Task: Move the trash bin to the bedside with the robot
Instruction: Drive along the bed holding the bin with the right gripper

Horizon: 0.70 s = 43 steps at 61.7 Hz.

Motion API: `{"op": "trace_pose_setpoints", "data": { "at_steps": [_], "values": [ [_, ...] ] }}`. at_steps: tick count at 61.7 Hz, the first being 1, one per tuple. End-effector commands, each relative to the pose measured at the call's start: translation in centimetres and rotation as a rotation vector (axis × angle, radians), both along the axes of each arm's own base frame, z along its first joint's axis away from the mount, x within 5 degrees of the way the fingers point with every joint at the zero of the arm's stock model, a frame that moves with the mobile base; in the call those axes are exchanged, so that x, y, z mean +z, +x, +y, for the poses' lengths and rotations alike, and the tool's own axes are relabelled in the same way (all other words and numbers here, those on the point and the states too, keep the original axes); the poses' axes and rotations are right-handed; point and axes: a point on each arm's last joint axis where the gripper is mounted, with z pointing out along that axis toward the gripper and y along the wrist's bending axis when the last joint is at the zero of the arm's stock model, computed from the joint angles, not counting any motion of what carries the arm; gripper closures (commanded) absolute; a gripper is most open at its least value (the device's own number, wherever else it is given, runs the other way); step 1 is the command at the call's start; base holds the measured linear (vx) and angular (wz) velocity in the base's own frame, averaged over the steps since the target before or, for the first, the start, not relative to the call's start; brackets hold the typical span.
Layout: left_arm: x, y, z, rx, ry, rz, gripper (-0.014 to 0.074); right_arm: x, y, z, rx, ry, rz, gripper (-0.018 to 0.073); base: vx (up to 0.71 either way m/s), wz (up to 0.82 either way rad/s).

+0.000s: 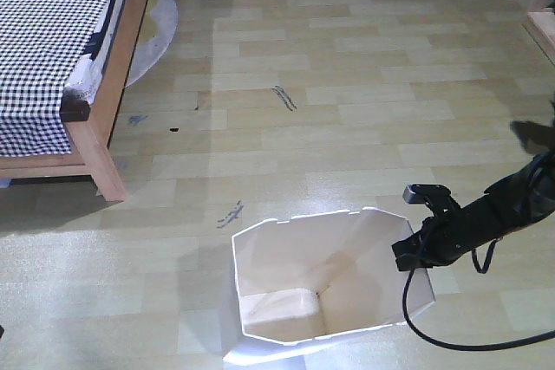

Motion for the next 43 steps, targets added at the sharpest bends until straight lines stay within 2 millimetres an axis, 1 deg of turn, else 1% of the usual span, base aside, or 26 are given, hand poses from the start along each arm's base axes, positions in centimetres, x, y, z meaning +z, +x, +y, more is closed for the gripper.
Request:
{"op": "trace_pose_setpoints", "data": {
  "at_steps": [1,43],
  "values": [
    [0.07,0.06,-0.02,-0.003,-0.011,-0.064,0.0602,3.32,0.85,1.23,0.001,0.185,-0.023,0.0564,0.19,0.02],
    [0.07,0.06,-0.02,-0.003,-0.011,-0.064,0.0602,3.32,0.85,1.23,0.001,0.185,-0.023,0.0564,0.19,0.0]
  ]
}}
